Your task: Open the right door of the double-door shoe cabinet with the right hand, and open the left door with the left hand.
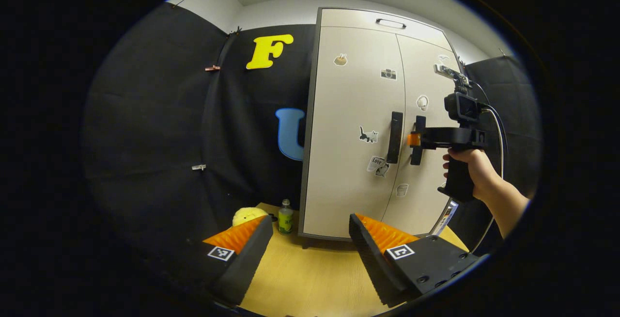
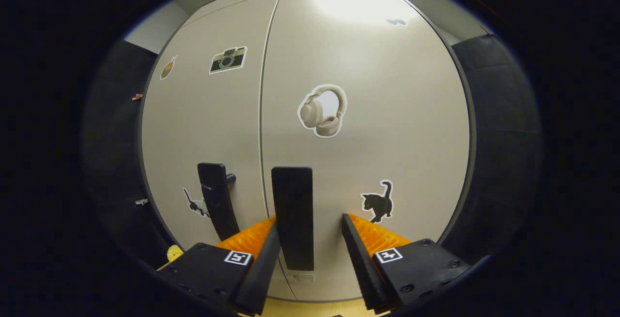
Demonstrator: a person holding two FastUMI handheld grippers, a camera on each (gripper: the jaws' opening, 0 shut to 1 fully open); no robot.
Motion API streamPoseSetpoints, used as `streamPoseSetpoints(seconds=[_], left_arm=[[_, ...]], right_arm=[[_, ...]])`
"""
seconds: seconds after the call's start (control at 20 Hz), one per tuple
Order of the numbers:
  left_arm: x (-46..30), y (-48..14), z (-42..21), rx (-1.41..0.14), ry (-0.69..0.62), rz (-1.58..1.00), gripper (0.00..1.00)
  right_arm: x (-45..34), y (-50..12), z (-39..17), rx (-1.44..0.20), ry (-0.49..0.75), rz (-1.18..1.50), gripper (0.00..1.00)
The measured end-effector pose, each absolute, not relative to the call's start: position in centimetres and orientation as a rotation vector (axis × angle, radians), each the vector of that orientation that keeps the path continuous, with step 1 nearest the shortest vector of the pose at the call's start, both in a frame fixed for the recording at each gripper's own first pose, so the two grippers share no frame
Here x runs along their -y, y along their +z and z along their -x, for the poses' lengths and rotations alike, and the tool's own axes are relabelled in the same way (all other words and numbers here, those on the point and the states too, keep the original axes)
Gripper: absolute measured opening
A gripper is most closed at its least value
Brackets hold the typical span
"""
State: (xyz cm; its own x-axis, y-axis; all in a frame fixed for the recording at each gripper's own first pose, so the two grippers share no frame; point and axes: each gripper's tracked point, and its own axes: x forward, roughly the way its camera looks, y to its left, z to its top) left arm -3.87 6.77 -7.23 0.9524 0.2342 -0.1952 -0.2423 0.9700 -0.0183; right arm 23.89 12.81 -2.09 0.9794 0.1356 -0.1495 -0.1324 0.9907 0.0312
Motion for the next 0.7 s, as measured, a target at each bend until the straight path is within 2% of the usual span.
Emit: streamPoseSetpoints(seconds=[0.1,0.15,0.2,0.25,0.45,0.5,0.55,0.6,0.65,0.7], left_arm=[[-6.7,-7.2,4.1,-0.199,0.241,0.025,0.98],[-6.6,-7.5,4.2,-0.21,0.239,0.027,0.98],[-6.3,-7.7,4.2,-0.216,0.231,0.04,0.98],[-5.9,-7.8,4.3,-0.218,0.22,0.059,0.98],[-5.3,-7.6,4.8,-0.209,0.204,0.1,0.98],[-5.5,-7.7,5.0,-0.211,0.21,0.082,0.98],[-5.8,-7.8,5.1,-0.213,0.216,0.058,0.98],[-6.0,-7.8,5.3,-0.216,0.217,0.038,0.98],[-6.0,-7.7,5.4,-0.216,0.216,0.025,0.98],[-6.0,-7.5,5.5,-0.214,0.213,0.019,0.98]], right_arm=[[-13.5,-2.2,-23.9,-0.156,0.153,-0.031,0.74],[-14.0,-2.7,-23.7,-0.178,0.165,-0.046,0.67],[-14.2,-3.0,-23.3,-0.2,0.154,-0.058,0.49],[-14.1,-2.8,-23.7,-0.182,0.14,-0.057,0.4],[-14.1,-3.0,-23.5,-0.198,0.153,-0.059,0.35],[-14.1,-3.0,-23.5,-0.201,0.154,-0.061,0.28],[-14.1,-3.1,-23.5,-0.199,0.153,-0.055,0.29],[-14.1,-2.9,-23.4,-0.197,0.153,-0.048,0.23],[-14.1,-3.0,-23.1,-0.199,0.153,-0.047,0.24],[-14.2,-3.0,-23.3,-0.203,0.16,-0.049,0.18]])
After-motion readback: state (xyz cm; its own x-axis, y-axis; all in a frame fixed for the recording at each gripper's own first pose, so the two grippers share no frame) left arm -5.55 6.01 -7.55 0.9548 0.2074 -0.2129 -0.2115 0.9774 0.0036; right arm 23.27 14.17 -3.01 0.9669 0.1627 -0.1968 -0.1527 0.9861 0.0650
